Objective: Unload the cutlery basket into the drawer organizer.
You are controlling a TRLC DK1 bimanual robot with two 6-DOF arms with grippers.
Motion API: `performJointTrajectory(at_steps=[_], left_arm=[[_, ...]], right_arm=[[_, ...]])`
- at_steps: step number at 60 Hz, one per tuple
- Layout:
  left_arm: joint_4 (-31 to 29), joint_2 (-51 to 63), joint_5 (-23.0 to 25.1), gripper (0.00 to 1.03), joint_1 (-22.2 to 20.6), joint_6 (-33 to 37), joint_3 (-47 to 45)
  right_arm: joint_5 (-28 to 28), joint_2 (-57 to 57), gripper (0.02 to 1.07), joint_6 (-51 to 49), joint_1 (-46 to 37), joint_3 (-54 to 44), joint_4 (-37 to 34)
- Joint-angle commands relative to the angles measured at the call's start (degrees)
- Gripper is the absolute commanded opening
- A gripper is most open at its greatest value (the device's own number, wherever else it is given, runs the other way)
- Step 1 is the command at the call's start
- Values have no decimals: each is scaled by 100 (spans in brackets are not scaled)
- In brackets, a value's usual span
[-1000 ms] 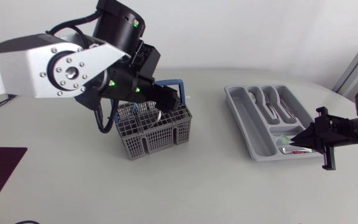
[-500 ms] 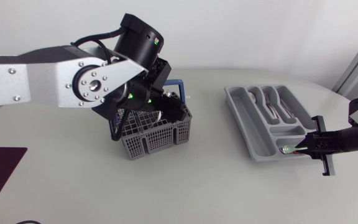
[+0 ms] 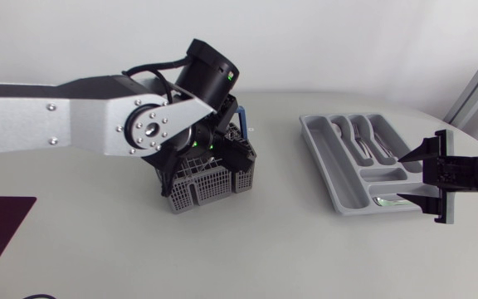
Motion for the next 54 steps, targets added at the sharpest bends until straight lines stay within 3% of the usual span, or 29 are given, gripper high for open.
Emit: performJointTrajectory(at_steps=[1, 17, 29, 36, 45, 54], left_arm=[[-150, 224, -86, 87, -42, -111, 86], [-432, 514, -157, 82, 178, -471, 578], [-432, 707, -157, 68, 345, -638, 754], [-449, 795, -157, 60, 389, -700, 754], [-511, 856, -148, 59, 424, -753, 763], [-546, 927, -148, 49, 451, -788, 798]], right_arm=[[-146, -294, 103, 592, 142, -224, -209], [-621, -980, 103, 1902, 502, -681, -358], [-753, -1340, 103, 2456, 836, -1059, -200], [-762, -1437, 103, 2605, 986, -1234, -42], [-762, -1454, 103, 2658, 1091, -1357, 72], [-762, -1454, 103, 2684, 1153, -1454, 187]])
